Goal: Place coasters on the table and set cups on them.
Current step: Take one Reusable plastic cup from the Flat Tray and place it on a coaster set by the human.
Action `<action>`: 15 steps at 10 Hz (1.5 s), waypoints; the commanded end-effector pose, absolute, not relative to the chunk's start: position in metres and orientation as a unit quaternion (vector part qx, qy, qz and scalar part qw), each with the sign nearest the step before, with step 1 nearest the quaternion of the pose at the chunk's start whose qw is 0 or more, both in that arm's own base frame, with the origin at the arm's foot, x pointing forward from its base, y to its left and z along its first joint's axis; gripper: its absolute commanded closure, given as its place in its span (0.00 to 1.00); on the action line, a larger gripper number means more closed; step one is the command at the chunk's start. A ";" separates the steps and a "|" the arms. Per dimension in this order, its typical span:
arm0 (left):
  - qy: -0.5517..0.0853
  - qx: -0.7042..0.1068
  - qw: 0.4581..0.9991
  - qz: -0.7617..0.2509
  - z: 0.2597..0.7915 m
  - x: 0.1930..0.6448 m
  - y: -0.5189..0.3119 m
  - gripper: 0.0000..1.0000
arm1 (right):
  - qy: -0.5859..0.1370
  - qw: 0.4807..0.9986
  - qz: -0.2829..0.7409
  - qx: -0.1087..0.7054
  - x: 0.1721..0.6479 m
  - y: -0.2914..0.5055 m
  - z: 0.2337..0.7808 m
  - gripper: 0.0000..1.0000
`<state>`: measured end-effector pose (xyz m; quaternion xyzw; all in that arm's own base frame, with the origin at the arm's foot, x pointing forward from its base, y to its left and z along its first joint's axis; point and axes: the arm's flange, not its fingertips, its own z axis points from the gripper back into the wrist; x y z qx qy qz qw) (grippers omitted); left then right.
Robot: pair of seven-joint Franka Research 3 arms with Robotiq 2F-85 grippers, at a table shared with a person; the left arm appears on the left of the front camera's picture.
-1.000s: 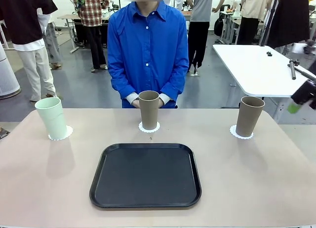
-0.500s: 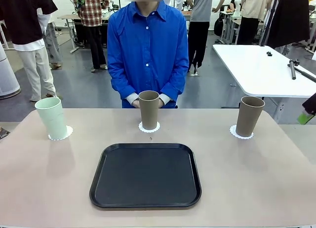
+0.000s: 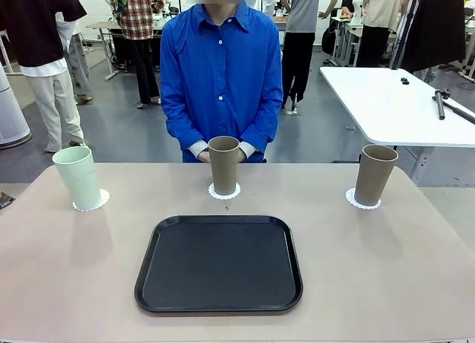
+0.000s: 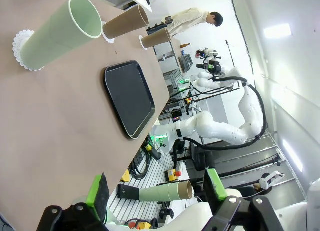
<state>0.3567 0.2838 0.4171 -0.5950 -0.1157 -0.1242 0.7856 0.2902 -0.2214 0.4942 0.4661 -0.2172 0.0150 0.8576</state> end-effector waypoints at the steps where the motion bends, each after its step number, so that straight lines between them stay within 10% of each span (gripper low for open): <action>1: -0.117 -0.594 0.786 -0.126 0.420 0.355 0.284 0.00 | -0.197 0.817 0.010 0.542 0.310 -0.260 0.458 0.00; 15: -0.117 -0.594 0.786 -0.126 0.420 0.355 0.284 0.00 | -0.121 0.819 0.026 0.560 0.317 -0.272 0.407 0.00</action>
